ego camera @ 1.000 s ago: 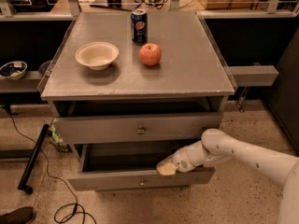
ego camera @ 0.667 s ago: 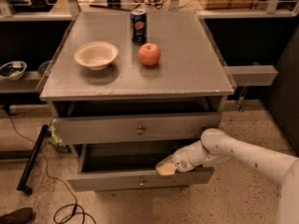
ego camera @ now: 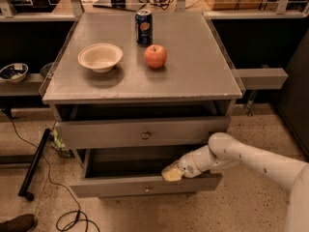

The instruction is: Open middle drawer

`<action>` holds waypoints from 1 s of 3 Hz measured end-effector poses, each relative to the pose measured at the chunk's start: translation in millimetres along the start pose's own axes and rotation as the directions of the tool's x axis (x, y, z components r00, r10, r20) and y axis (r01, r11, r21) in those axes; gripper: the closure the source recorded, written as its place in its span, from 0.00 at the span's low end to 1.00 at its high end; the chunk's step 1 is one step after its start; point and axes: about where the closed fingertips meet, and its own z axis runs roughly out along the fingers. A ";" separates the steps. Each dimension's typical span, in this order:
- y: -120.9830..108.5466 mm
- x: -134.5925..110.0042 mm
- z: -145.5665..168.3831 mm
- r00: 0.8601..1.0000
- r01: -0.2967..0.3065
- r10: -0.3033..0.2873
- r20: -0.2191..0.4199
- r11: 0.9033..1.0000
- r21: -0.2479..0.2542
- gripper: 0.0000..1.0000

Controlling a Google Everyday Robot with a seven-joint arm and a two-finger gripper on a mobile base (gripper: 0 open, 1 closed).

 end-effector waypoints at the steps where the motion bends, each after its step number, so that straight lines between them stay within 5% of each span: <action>1: 0.0 0.0 0.0 1.000 0.000 0.000 0.000 1.000 0.000 0.59; 3: 0.0 0.0 0.1 1.000 0.000 0.000 0.000 1.000 0.000 0.11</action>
Offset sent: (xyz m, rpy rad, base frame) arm 0.0000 0.0000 0.0000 0.0000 0.0000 0.0000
